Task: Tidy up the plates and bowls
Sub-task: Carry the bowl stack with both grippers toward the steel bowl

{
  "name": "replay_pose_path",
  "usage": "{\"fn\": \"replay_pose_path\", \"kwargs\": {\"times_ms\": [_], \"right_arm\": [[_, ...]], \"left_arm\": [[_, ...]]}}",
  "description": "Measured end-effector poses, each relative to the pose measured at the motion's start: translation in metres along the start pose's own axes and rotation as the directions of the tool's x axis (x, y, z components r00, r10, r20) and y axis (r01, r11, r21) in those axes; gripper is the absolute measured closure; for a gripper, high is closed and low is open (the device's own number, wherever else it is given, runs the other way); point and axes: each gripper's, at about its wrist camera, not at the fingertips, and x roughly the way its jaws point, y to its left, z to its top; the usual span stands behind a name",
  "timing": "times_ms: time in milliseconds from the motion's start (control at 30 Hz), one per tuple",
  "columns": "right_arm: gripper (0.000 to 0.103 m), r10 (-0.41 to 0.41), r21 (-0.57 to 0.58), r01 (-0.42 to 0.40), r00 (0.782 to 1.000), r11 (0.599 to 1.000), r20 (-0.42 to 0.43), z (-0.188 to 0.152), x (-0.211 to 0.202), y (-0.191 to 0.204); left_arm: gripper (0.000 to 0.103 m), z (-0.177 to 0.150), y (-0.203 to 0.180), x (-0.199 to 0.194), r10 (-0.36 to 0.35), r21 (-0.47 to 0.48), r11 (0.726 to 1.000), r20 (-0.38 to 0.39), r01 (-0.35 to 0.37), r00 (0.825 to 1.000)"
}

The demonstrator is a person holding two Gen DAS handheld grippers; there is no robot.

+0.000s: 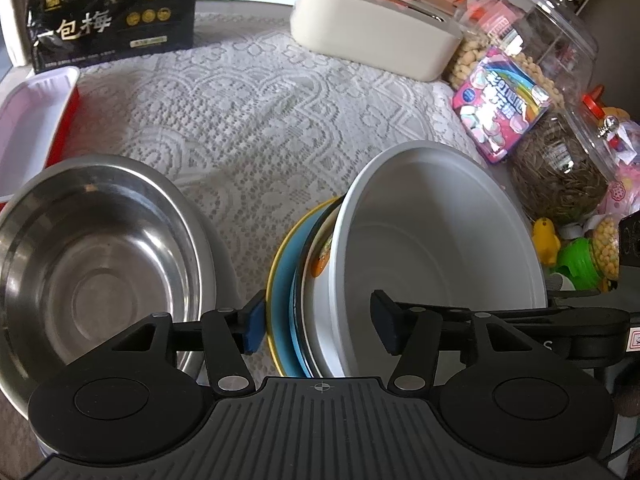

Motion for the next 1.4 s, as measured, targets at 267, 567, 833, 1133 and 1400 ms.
{"fn": "replay_pose_path", "kwargs": {"times_ms": [267, 567, 833, 1133, 1400], "right_arm": [[0.046, -0.096, -0.041, 0.1, 0.992, 0.994, 0.078, -0.006, -0.011, 0.008], [0.046, -0.042, -0.015, 0.043, 0.999, 0.999, 0.025, -0.006, -0.003, 0.004], [0.048, 0.029, 0.056, -0.028, 0.999, 0.998, -0.022, -0.005, 0.001, -0.004], [0.05, 0.037, 0.124, -0.031, 0.998, 0.992, -0.042, -0.003, 0.001, -0.008], [0.05, -0.002, 0.118, 0.01, 0.998, 0.993, -0.067, 0.001, 0.001, 0.004]], "left_arm": [[0.042, -0.001, 0.008, 0.006, -0.066, -0.02, 0.998, -0.022, 0.066, 0.998], [0.037, -0.002, 0.013, 0.005, -0.119, -0.025, 0.993, -0.022, 0.119, 0.993], [0.035, 0.002, 0.012, 0.007, -0.116, -0.021, 0.993, -0.047, 0.115, 0.992], [0.035, 0.009, 0.012, 0.01, -0.109, -0.036, 0.994, -0.09, 0.107, 0.99], [0.035, 0.013, 0.022, 0.011, -0.146, -0.078, 0.988, -0.131, 0.136, 0.981]]}}
